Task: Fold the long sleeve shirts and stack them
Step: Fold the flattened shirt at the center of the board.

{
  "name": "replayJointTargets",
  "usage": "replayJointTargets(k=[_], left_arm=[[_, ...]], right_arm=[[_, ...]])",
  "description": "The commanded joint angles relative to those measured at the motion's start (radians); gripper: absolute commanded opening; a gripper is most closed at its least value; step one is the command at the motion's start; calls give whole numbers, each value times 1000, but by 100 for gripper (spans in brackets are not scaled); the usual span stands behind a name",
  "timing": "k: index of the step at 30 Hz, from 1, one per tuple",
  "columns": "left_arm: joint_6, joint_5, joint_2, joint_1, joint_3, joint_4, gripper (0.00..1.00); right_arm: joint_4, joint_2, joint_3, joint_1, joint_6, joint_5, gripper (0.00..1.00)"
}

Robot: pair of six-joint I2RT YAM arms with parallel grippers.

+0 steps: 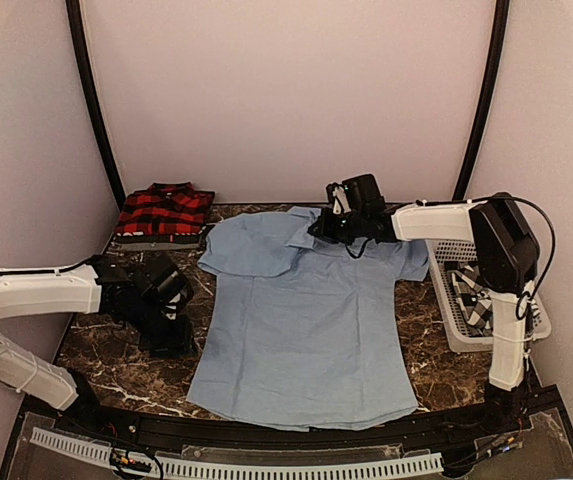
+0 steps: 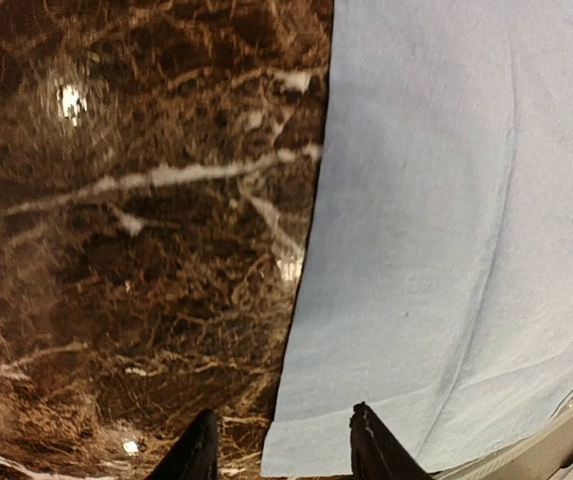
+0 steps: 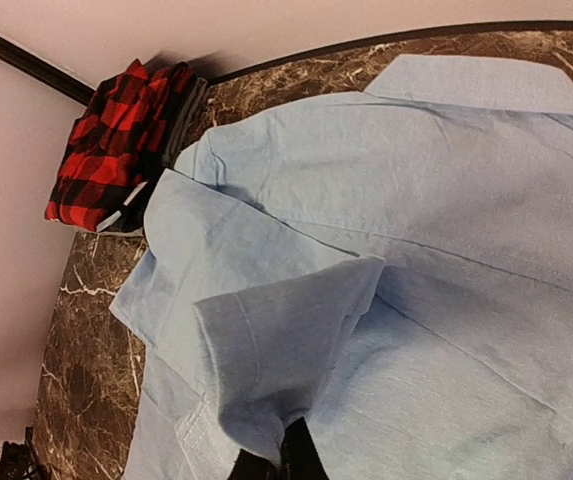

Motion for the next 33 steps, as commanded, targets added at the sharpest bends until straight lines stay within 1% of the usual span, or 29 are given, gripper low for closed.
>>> replayJointTargets(k=[1, 4, 12, 18, 27, 29, 32, 33], left_arm=[[-130, 14, -47, -81, -78, -63, 42], [-156, 39, -60, -127, -121, -33, 40], [-210, 54, -29, -232, -150, -19, 38], [-227, 49, -2, -261, -149, -1, 33], [-227, 53, 42, -281, -153, 30, 27], [-228, 54, 44, -284, -158, 35, 25], [-232, 59, 44, -286, -163, 41, 17], [-233, 58, 42, -286, -163, 39, 13]], right_arm=[[-12, -58, 52, 5, -40, -35, 0], [-13, -72, 66, 8, -48, -40, 0], [-44, -112, 74, 10, -57, -45, 0], [-53, -130, 82, 14, -62, -44, 0], [-89, -140, 141, 23, -73, -44, 0], [-100, -138, 157, 24, -76, -43, 0], [-115, -136, 183, 24, -83, -40, 0], [-121, -135, 194, 24, -86, -41, 0]])
